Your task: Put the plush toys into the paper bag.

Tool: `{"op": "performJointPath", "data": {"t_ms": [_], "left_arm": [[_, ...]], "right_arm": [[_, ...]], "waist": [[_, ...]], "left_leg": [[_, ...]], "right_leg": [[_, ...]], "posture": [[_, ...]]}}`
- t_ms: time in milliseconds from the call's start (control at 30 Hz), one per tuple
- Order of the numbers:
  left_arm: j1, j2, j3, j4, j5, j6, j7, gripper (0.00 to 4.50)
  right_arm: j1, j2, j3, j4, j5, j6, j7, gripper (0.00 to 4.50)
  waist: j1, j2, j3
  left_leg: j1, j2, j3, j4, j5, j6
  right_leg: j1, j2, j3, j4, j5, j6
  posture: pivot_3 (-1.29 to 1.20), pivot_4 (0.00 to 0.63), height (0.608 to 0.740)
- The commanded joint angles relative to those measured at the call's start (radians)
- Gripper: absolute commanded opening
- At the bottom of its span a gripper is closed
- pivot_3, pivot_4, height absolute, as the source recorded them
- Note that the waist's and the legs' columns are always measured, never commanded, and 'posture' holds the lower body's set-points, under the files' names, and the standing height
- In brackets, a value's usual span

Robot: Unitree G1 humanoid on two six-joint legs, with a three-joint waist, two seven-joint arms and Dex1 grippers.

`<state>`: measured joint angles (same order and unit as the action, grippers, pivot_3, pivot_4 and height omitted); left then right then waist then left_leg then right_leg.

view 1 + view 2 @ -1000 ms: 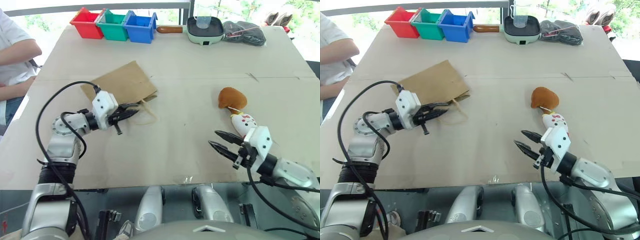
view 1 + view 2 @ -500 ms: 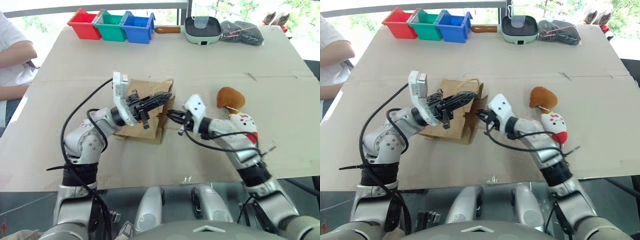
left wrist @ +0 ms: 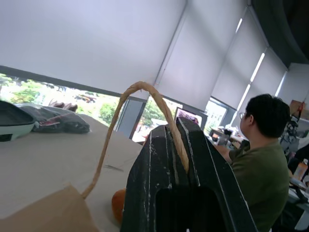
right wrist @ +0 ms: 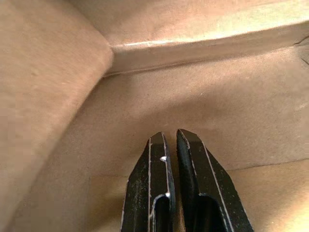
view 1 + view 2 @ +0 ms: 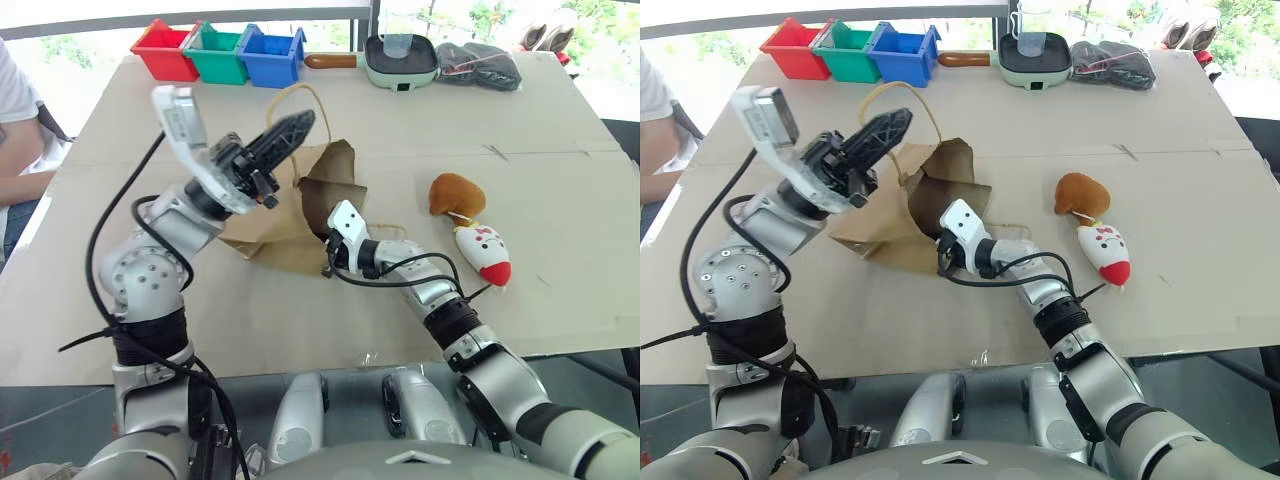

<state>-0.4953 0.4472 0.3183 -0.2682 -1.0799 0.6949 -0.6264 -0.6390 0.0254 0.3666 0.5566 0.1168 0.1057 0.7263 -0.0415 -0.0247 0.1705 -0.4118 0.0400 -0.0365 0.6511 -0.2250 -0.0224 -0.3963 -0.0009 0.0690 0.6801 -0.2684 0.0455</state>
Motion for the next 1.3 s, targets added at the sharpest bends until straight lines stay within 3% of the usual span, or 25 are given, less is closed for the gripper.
{"op": "performJointPath", "data": {"t_ms": [33, 300, 433, 567, 667, 700, 733, 767, 833, 900, 1033, 1133, 1300], "left_arm": [[-0.005, 0.01, 0.046, -0.06, -0.055, -0.003, 0.046, 0.0], [0.007, 0.039, 0.02, -0.066, -0.007, -0.029, 0.041, 0.0], [0.039, 0.056, -0.097, -0.053, 0.26, -0.213, -0.028, 0.0], [0.031, 0.022, -0.124, -0.022, 0.292, -0.259, -0.064, 0.0], [0.01, -0.028, -0.11, 0.0, 0.244, -0.247, -0.051, 0.0], [0.0, -0.054, -0.104, 0.003, 0.233, -0.25, -0.037, 0.0], [-0.006, -0.071, -0.101, 0.005, 0.229, -0.253, -0.027, 0.0], [-0.018, -0.1, -0.093, 0.003, 0.195, -0.248, -0.009, 0.0], [-0.044, -0.14, -0.08, 0.008, 0.125, -0.234, -0.015, 0.0], [-0.044, -0.142, -0.076, 0.013, 0.098, -0.209, -0.028, 0.0], [-0.02, -0.131, -0.08, 0.007, 0.095, -0.201, -0.056, 0.0], [0.004, -0.139, -0.084, -0.004, 0.098, -0.206, -0.058, 0.0], [0.042, -0.145, -0.098, -0.04, 0.091, -0.201, -0.058, 0.0]], "right_arm": [[0.047, -0.041, 0.022, 0.048, -0.053, 0.053, 0.019, 0.13], [0.053, -0.071, 0.015, -0.036, -0.071, 0.062, 0.041, 0.13], [0.107, -0.115, 0.009, -0.286, -0.081, 0.038, 0.016, 0.13], [0.129, -0.164, -0.035, -0.519, 0.011, 0.227, 0.053, 0.13], [0.163, -0.25, -0.09, -0.748, 0.056, 0.34, 0.049, 0.88], [0.173, -0.291, -0.126, -0.841, 0.076, 0.399, 0.042, 1.51], [0.18, -0.317, -0.149, -0.903, 0.09, 0.441, 0.035, 1.66], [0.186, -0.347, -0.202, -0.983, 0.126, 0.508, 0.021, 2.29], [0.231, -0.491, -0.385, -1.159, 0.188, 0.687, 0.02, 3.01], [0.26, -0.581, -0.512, -1.231, 0.217, 0.825, -0.004, 3.01], [0.328, -0.728, -0.575, -1.259, 0.189, 0.999, -0.069, 3.01], [0.376, -0.735, -0.549, -1.192, 0.173, 1.105, -0.138, 3.01], [0.454, -0.707, -0.451, -1.06, 0.159, 1.092, -0.179, 3.01]], "waist": [[0.005, 0.0, 0.0], [0.01, -0.002, -0.002], [0.016, -0.001, -0.001], [0.017, 0.0, 0.001], [0.016, 0.001, 0.001], [0.016, 0.001, 0.001], [0.021, 0.002, 0.002], [0.023, 0.001, 0.002], [0.033, 0.002, 0.003], [0.034, 0.001, 0.003], [0.021, 0.0, 0.003], [0.01, 0.0, 0.003], [0.006, 0.0, 0.003]], "left_leg": [[0.0, 0.0, 0.0, 0.0, 0.0, 0.0], [0.0, -0.001, -0.001, 0.0, 0.0, 0.0], [-0.002, -0.002, 0.0, 0.0, 0.0, 0.0], [-0.003, -0.002, 0.0, 0.0, 0.0, 0.0], [-0.003, -0.001, 0.0, 0.0, 0.0, 0.0], [-0.003, -0.001, 0.0, -0.001, 0.0, 0.0], [-0.004, -0.001, -0.001, -0.001, 0.0, 0.0], [-0.004, -0.002, -0.001, 0.0, 0.0, 0.0], [-0.006, -0.002, -0.001, 0.0, 0.0, 0.0], [-0.006, -0.003, -0.001, 0.001, 0.0, 0.0], [-0.003, -0.002, 0.001, -0.001, 0.0, 0.0], [-0.002, -0.001, 0.001, -0.002, 0.0, 0.0], [-0.003, -0.001, 0.002, -0.001, 0.0, 0.0]], "right_leg": [[0.0, 0.0, 0.0, 0.0, 0.0, 0.0], [0.001, -0.001, -0.001, -0.001, 0.0, 0.0], [0.0, -0.002, -0.001, -0.002, 0.0, 0.0], [-0.001, -0.001, 0.0, -0.002, 0.0, 0.0], [-0.002, -0.001, -0.001, -0.002, 0.0, 0.0], [-0.002, -0.001, -0.001, -0.002, 0.0, 0.0], [-0.002, -0.001, -0.001, -0.002, 0.0, 0.0], [-0.002, -0.002, -0.001, -0.003, 0.0, 0.0], [-0.002, -0.002, -0.001, -0.003, 0.0, 0.0], [-0.001, -0.003, -0.002, -0.004, 0.0, 0.001], [-0.001, -0.002, 0.0, -0.004, 0.0, 0.0], [-0.001, 0.0, 0.001, -0.003, 0.0, 0.0], [-0.002, 0.0, 0.002, -0.004, 0.0, 0.0]], "posture": [[0.0, 0.15, 0.74], [0.0, 0.15, 0.74], [0.0, 0.15, 0.74], [0.0, 0.15, 0.74], [0.0, 0.15, 0.74], [0.0, 0.15, 0.74], [0.0, 0.15, 0.74], [0.0, 0.15, 0.74], [0.0, 0.15, 0.74], [0.0, 0.15, 0.74], [0.0, 0.15, 0.74], [0.0, 0.15, 0.74], [0.0, 0.15, 0.74]]}}
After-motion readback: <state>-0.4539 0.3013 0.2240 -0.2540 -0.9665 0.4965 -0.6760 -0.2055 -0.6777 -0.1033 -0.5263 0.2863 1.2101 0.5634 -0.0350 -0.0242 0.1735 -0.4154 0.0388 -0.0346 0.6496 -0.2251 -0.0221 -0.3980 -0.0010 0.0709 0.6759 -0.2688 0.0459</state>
